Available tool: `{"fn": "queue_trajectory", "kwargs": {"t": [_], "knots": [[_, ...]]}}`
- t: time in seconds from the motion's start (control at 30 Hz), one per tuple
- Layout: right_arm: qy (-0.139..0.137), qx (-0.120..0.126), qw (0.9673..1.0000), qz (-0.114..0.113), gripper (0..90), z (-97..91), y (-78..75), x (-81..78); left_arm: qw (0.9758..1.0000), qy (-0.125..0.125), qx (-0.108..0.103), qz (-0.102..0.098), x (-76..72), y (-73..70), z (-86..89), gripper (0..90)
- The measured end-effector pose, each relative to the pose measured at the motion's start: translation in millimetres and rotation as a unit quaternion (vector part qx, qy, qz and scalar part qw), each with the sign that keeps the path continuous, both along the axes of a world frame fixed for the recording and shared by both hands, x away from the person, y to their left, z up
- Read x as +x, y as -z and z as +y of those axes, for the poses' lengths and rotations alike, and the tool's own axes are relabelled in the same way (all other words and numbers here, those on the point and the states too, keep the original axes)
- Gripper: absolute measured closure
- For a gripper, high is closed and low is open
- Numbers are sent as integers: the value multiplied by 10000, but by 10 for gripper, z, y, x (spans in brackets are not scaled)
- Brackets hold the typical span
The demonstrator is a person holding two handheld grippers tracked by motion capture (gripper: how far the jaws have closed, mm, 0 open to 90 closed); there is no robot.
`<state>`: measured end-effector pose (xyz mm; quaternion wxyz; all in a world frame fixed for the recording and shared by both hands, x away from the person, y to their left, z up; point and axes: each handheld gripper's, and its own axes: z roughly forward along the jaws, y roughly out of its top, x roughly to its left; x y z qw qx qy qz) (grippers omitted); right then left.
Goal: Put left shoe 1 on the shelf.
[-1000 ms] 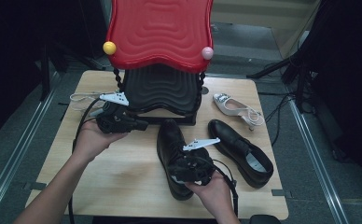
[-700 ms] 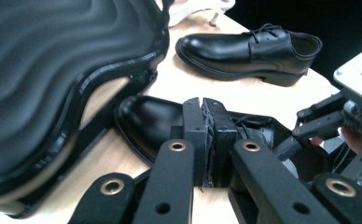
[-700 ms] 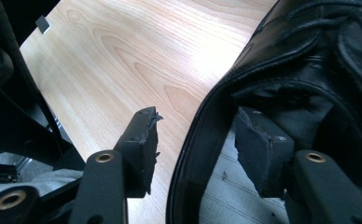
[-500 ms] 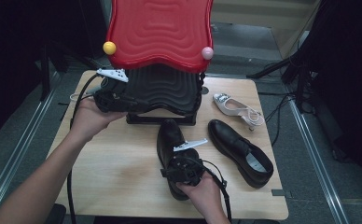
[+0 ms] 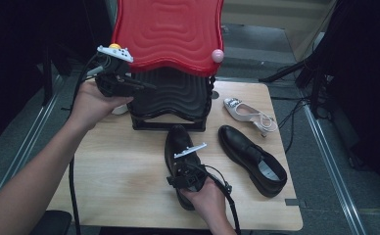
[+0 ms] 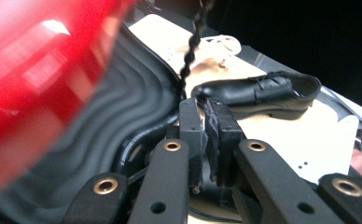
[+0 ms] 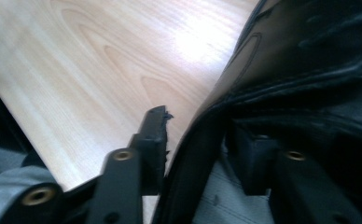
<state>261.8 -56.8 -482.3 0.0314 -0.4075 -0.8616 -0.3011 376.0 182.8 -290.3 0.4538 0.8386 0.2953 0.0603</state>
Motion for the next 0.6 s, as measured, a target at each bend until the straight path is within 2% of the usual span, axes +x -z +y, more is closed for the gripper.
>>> {"fn": "queue_trajectory", "kwargs": {"t": [0.07, 0.27, 0.3, 0.33, 0.47, 0.6], "knots": [[-2, 1, 10000, 44, 664, -2, 6, 8, 10000, -13, -19, -13, 12, -38, 2, 861], [93, -23, 9998, 181, 749, -16, -21, 31, 9997, -140, -2, -217, 73, -313, -21, 864], [93, -23, 9998, 181, 749, -16, -21, 31, 9997, -140, -2, -217, 73, -313, -21, 864], [117, -55, 9997, 205, 782, -30, -45, 41, 9994, -157, -9, -311, 87, -388, -29, 863], [103, -201, 9997, 132, 836, -60, -57, 42, 9987, -255, -7, -443, 102, -496, -43, 867], [126, -145, 9997, 142, 857, -120, -77, 49, 9979, -403, 110, -486, 179, -592, -69, 870]]}}
